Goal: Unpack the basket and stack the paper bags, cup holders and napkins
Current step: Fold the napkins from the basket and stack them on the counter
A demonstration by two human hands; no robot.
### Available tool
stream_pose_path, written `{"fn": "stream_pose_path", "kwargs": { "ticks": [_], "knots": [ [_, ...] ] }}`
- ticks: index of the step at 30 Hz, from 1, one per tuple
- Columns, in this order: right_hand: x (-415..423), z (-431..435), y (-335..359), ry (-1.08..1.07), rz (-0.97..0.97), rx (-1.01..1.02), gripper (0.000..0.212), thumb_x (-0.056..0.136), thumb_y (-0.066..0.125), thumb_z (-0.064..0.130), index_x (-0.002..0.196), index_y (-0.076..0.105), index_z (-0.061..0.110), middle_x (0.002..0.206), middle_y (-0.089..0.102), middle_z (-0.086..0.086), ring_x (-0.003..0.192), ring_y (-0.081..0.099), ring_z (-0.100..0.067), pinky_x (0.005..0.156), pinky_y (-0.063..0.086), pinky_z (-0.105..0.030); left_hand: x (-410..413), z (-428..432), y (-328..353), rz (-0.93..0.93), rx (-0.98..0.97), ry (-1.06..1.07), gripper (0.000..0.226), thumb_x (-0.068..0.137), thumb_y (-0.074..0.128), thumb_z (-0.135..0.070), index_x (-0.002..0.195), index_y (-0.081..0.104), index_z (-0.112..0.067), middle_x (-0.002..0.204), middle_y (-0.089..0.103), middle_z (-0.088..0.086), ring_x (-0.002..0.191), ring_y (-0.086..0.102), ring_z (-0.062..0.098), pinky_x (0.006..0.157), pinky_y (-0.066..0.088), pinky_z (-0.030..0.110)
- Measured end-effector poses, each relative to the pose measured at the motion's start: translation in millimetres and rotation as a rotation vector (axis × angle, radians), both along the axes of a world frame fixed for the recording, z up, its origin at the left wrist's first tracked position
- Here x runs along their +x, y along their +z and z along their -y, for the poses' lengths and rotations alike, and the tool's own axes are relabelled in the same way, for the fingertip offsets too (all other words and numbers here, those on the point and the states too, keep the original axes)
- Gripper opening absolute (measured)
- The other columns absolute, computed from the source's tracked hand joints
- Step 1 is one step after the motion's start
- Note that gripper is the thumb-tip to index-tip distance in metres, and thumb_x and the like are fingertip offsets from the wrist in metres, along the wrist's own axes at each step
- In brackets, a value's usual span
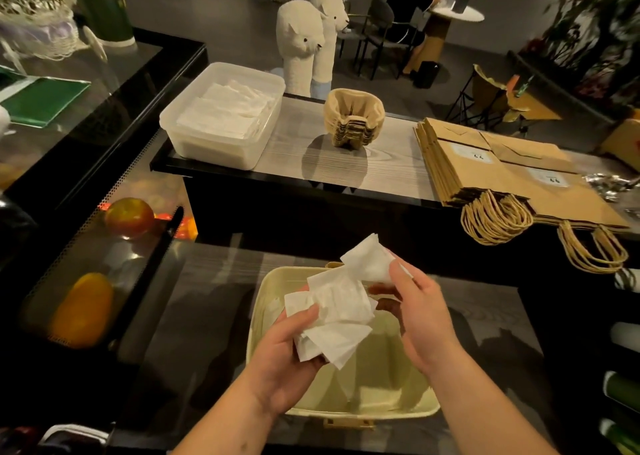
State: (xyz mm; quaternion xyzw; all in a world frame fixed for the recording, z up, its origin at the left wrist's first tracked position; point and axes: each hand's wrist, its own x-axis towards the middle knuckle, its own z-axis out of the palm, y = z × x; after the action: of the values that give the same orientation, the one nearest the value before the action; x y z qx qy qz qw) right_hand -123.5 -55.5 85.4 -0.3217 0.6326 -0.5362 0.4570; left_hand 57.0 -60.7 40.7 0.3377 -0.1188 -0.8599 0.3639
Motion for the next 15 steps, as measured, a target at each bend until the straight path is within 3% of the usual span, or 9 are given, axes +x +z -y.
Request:
{"fn": "stream_pose_path", "kwargs": {
  "ticks": [2,4,6,9,15],
  "knots": [
    [0.0,-1.8,1.2,0.001,-0.061,-0.049,0.022,0.102,0.055,0.02,0.112,0.072,0.031,0.101,0.075,0.004,0.099,0.07,-0.024,0.086,0.06,-0.04,2.0,-0.2,0.4,-0.031,-0.021,-0.022,0.083,0.06,0.093,-0.024,0.135,0.063,-0.006,0.127,0.068,0.023,0.105,0.071,0.036,0.092,0.054,0.048],
    [0.4,-3.5,5.4,-0.013,-0.008,-0.067,0.019,0.101,0.056,0.016,0.104,0.073,0.022,0.099,0.074,0.0,0.096,0.069,-0.028,0.081,0.058,-0.04,3.4,0.6,-0.3,-0.013,-0.038,-0.029,0.075,0.067,0.084,-0.023,0.136,0.061,-0.006,0.124,0.069,0.021,0.103,0.071,0.034,0.087,0.057,0.044],
    [0.8,-5.2,9.5,-0.003,0.135,-0.051,0.024,0.103,0.051,0.025,0.104,0.072,0.014,0.1,0.071,-0.008,0.095,0.064,-0.031,0.08,0.051,-0.045,5.3,2.0,-0.8,0.037,-0.07,-0.027,0.067,0.074,0.072,-0.021,0.138,0.059,-0.006,0.119,0.071,0.019,0.1,0.073,0.031,0.08,0.059,0.04],
    [-0.1,-3.6,15.3,0.002,0.268,0.045,0.042,0.105,0.042,0.041,0.113,0.07,0.011,0.106,0.073,-0.01,0.094,0.066,-0.027,0.081,0.049,-0.046,7.4,4.7,-1.7,0.106,-0.135,-0.014,0.067,0.076,0.07,-0.022,0.14,0.056,-0.007,0.117,0.07,0.018,0.099,0.071,0.029,0.076,0.055,0.038],
    [5.2,2.3,17.4,0.028,0.197,0.08,0.023,0.095,0.062,0.007,0.117,0.066,0.005,0.108,0.074,-0.014,0.095,0.072,-0.027,0.079,0.061,-0.037,7.7,6.3,2.4,0.151,-0.197,0.052,0.052,0.076,0.072,-0.018,0.128,0.064,-0.021,0.121,0.072,0.017,0.102,0.071,0.032,0.08,0.052,0.044]
  ]
}}
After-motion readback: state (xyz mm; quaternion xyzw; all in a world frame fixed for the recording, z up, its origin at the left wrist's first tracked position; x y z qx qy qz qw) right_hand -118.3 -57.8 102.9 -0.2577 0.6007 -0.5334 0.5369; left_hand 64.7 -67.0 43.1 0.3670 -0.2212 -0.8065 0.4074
